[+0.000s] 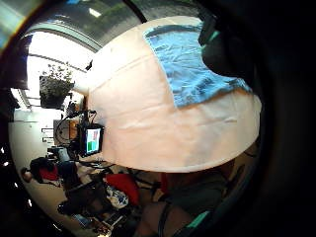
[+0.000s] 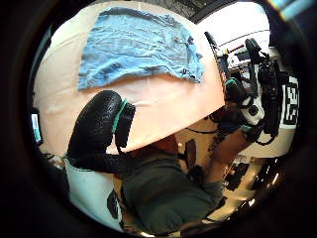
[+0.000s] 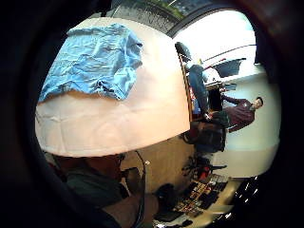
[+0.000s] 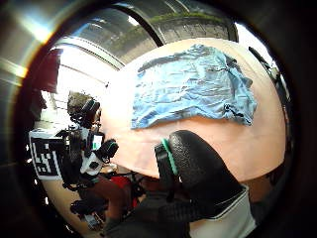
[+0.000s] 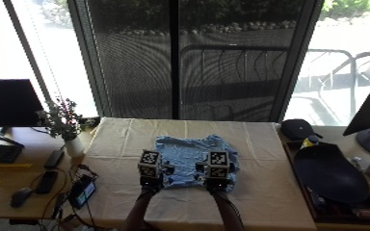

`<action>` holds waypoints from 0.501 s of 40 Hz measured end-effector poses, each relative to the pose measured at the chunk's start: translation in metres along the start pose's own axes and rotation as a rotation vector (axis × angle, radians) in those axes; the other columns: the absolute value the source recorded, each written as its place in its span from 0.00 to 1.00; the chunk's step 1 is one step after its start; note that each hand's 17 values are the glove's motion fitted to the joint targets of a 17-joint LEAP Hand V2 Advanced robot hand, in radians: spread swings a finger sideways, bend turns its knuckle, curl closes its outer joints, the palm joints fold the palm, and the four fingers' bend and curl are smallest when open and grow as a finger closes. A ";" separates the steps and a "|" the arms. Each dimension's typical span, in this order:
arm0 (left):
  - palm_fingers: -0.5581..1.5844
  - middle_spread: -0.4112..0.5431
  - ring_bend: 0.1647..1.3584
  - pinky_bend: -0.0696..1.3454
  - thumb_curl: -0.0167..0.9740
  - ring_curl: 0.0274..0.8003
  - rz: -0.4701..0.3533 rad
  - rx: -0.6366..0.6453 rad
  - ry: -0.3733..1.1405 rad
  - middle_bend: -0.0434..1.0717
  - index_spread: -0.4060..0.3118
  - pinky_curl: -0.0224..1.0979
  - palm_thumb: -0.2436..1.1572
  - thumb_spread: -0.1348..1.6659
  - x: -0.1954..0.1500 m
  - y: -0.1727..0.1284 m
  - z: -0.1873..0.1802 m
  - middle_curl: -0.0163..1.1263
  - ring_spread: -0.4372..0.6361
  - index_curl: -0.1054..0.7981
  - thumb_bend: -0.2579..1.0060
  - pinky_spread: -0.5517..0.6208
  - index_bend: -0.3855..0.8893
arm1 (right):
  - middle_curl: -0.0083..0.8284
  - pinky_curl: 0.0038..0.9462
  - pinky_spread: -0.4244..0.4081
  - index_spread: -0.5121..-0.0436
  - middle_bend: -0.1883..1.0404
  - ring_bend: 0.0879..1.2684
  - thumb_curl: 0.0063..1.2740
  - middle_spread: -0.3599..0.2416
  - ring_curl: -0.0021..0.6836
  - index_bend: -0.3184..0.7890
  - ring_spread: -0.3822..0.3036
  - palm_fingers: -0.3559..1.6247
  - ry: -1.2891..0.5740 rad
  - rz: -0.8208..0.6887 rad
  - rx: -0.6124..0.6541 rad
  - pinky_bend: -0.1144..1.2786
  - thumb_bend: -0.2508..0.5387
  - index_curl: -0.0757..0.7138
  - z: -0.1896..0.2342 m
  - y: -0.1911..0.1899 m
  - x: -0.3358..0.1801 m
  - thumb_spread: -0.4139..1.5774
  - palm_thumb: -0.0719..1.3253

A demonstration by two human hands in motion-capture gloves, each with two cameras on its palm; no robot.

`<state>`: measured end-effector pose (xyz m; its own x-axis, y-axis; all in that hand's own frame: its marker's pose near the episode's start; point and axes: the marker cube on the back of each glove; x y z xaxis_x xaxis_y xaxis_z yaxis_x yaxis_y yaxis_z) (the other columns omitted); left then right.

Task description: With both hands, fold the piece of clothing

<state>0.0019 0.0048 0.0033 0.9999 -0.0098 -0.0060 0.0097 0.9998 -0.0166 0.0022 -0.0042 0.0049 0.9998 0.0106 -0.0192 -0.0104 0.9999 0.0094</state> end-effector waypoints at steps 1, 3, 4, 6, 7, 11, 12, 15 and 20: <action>0.51 0.43 0.21 0.45 0.08 0.07 0.000 -0.005 0.001 0.22 0.49 0.13 0.37 0.32 0.000 0.001 0.001 0.06 0.47 0.13 0.34 0.49 0.34 | 0.05 0.11 0.63 0.70 0.29 0.06 0.05 0.61 0.01 0.43 0.64 0.27 0.002 0.001 0.001 0.43 0.54 0.15 0.000 0.000 0.000 0.43 0.25; 0.50 0.43 0.24 0.49 0.10 0.13 -0.001 -0.017 0.003 0.22 0.47 0.18 0.39 0.40 0.001 0.005 0.003 0.10 0.48 0.14 0.34 0.49 0.35 | 0.08 0.16 0.66 0.60 0.30 0.07 0.06 0.61 0.04 0.43 0.66 0.26 0.008 0.006 0.003 0.47 0.55 0.18 0.001 -0.001 0.001 0.50 0.27; 0.49 0.43 0.25 0.50 0.11 0.16 -0.001 -0.019 0.005 0.22 0.46 0.20 0.39 0.43 0.002 0.006 0.004 0.11 0.49 0.15 0.34 0.49 0.35 | 0.09 0.18 0.67 0.56 0.30 0.07 0.07 0.61 0.05 0.43 0.67 0.26 0.010 0.009 0.002 0.48 0.54 0.19 0.001 -0.001 0.001 0.53 0.27; 0.48 0.43 0.27 0.53 0.13 0.20 -0.003 -0.011 0.006 0.22 0.45 0.23 0.40 0.49 0.002 0.003 0.001 0.14 0.50 0.16 0.34 0.50 0.36 | 0.11 0.20 0.69 0.50 0.30 0.08 0.08 0.61 0.06 0.43 0.69 0.25 0.015 0.016 0.001 0.49 0.54 0.22 0.000 0.000 0.003 0.58 0.28; 0.47 0.43 0.27 0.53 0.14 0.21 -0.002 -0.004 0.005 0.22 0.44 0.24 0.40 0.51 0.001 0.001 -0.001 0.15 0.51 0.17 0.34 0.50 0.36 | 0.12 0.21 0.70 0.47 0.30 0.08 0.09 0.61 0.07 0.43 0.69 0.24 0.019 0.020 0.002 0.50 0.54 0.23 0.000 0.000 0.003 0.60 0.29; 0.46 0.43 0.29 0.56 0.17 0.25 0.006 -0.004 -0.005 0.22 0.43 0.27 0.41 0.58 0.000 -0.001 -0.002 0.18 0.52 0.19 0.33 0.50 0.37 | 0.16 0.25 0.73 0.39 0.31 0.09 0.11 0.61 0.10 0.43 0.71 0.23 0.023 0.025 0.002 0.52 0.51 0.26 0.002 -0.001 0.005 0.67 0.30; 0.46 0.43 0.30 0.56 0.17 0.25 0.005 0.001 -0.003 0.22 0.43 0.28 0.41 0.59 0.001 -0.002 -0.003 0.19 0.52 0.20 0.32 0.50 0.38 | 0.16 0.25 0.73 0.38 0.31 0.09 0.12 0.62 0.10 0.43 0.72 0.23 0.023 0.025 -0.001 0.52 0.51 0.27 0.003 -0.001 0.006 0.68 0.30; 0.45 0.44 0.31 0.57 0.19 0.27 -0.005 0.014 0.007 0.23 0.42 0.29 0.42 0.63 0.003 -0.005 -0.006 0.21 0.53 0.21 0.31 0.51 0.38 | 0.19 0.27 0.74 0.34 0.31 0.09 0.13 0.62 0.12 0.43 0.73 0.23 0.021 0.022 -0.012 0.52 0.49 0.29 0.007 -0.002 0.006 0.71 0.30; 0.44 0.44 0.32 0.58 0.22 0.29 -0.011 0.002 0.011 0.23 0.41 0.30 0.42 0.66 0.004 -0.001 -0.002 0.24 0.53 0.24 0.29 0.51 0.39 | 0.22 0.28 0.75 0.32 0.31 0.10 0.15 0.62 0.15 0.42 0.74 0.22 0.022 0.027 -0.013 0.53 0.45 0.32 0.008 -0.003 0.007 0.74 0.31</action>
<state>0.0061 0.0035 0.0013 0.9996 -0.0209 -0.0171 0.0207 0.9997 -0.0151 0.0090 -0.0067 0.0132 0.9985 0.0373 -0.0409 -0.0375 0.9993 -0.0030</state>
